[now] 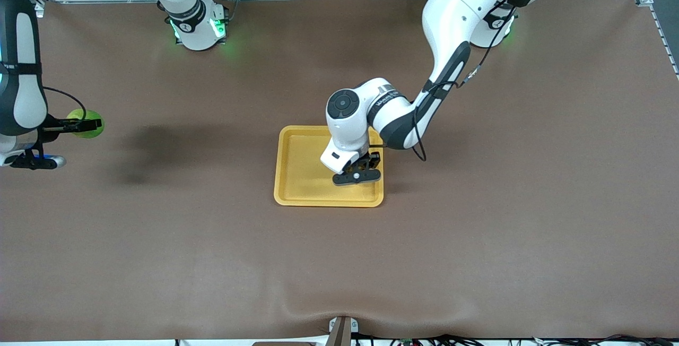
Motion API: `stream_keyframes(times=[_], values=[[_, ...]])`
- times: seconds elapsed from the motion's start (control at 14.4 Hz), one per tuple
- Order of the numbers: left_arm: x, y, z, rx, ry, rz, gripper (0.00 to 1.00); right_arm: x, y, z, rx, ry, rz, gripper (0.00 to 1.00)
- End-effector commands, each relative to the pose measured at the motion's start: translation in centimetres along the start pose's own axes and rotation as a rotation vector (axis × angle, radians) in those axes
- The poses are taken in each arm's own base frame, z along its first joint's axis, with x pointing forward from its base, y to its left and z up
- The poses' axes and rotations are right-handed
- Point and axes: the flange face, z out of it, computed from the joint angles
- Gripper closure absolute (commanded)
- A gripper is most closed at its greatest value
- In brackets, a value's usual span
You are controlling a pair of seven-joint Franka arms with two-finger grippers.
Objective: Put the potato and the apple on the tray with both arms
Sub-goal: 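Carry the potato onto the tray with the left gripper and lower it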
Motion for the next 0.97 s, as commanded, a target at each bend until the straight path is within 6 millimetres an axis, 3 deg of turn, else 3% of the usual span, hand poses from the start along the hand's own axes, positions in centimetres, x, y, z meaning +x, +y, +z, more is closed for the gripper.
stream_keyframes(times=[0.0, 0.28, 0.35, 0.42, 0.48, 0.76, 0.9], values=[[0.5, 0.3, 0.6, 0.015, 0.035, 0.004, 1.00, -1.0, -3.4, -2.1, -0.005, -0.013, 0.044, 1.00], [0.2, 0.2, 1.5, 0.036, 0.046, 0.023, 1.00, -1.5, -9.2, -3.0, -0.033, -0.023, 0.130, 1.00], [0.3, 0.1, 1.5, 0.037, 0.046, 0.012, 0.83, -1.6, -9.7, -3.0, -0.036, -0.028, 0.135, 1.00], [0.6, -0.1, 1.5, 0.035, 0.044, 0.006, 0.17, -1.7, -10.0, -3.1, -0.026, -0.029, 0.135, 1.00], [0.2, 0.3, 1.5, 0.041, 0.055, 0.030, 0.00, -1.8, -10.8, -3.1, 0.012, -0.032, 0.128, 1.00], [0.5, 0.5, -0.5, 0.027, 0.079, 0.026, 0.00, -2.1, -13.9, -3.4, 0.025, -0.036, 0.178, 1.00], [1.4, 0.1, -3.6, 0.007, 0.105, 0.012, 0.00, -2.2, -16.0, -3.4, 0.037, -0.037, 0.182, 1.00]])
